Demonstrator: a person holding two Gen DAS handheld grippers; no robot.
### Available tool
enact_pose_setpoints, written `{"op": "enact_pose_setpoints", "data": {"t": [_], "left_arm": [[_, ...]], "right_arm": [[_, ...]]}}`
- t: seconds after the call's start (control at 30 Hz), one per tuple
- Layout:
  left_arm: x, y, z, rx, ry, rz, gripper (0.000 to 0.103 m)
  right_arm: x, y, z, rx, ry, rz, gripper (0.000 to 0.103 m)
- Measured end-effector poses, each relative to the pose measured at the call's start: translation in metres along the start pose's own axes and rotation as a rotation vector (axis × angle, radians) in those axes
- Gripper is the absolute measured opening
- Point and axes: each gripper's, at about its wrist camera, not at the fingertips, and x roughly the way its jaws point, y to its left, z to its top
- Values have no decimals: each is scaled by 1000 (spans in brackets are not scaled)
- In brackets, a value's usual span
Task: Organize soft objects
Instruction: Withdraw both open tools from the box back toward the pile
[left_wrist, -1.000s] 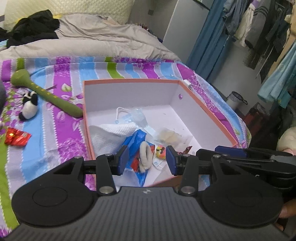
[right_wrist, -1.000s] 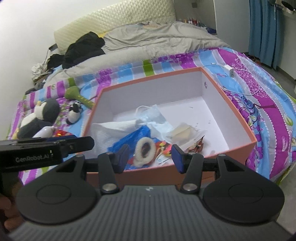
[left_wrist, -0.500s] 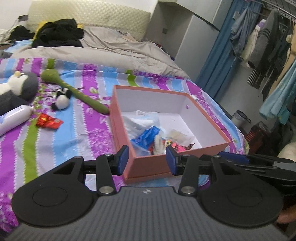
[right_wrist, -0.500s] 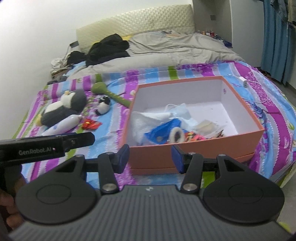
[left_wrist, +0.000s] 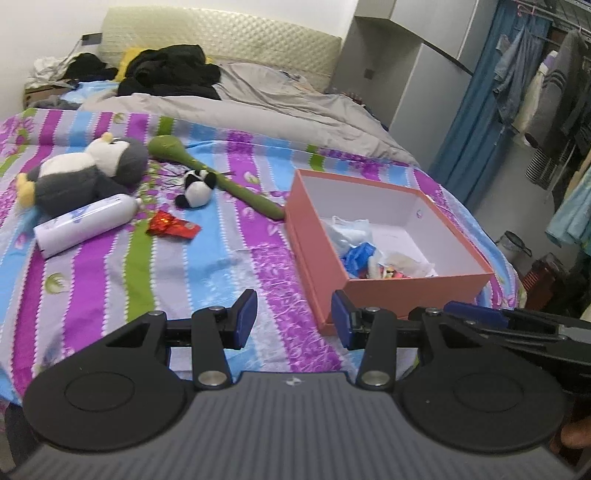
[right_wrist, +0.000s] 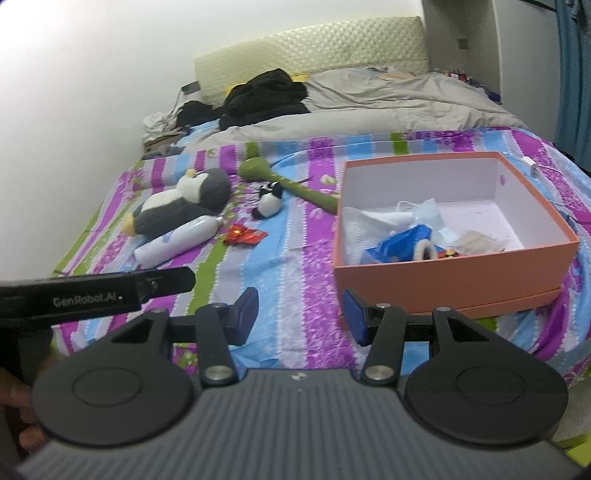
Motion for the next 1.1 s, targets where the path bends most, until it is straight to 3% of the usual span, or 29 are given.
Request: {"op": "enact_pose_setpoints", "data": {"t": [0.23,0.6,1.1], "left_arm": [[-13,11,-20,5,-16,23,50],[-12,35,-30,-53,-30,46,50],[55,93,-20,-112,20,94,51]], "right_arm": [[3,12,-15,-27,3,65,53],[18,28,-20,-58,19,73,53],[93,45,-4,-75,74,92,53]]}}
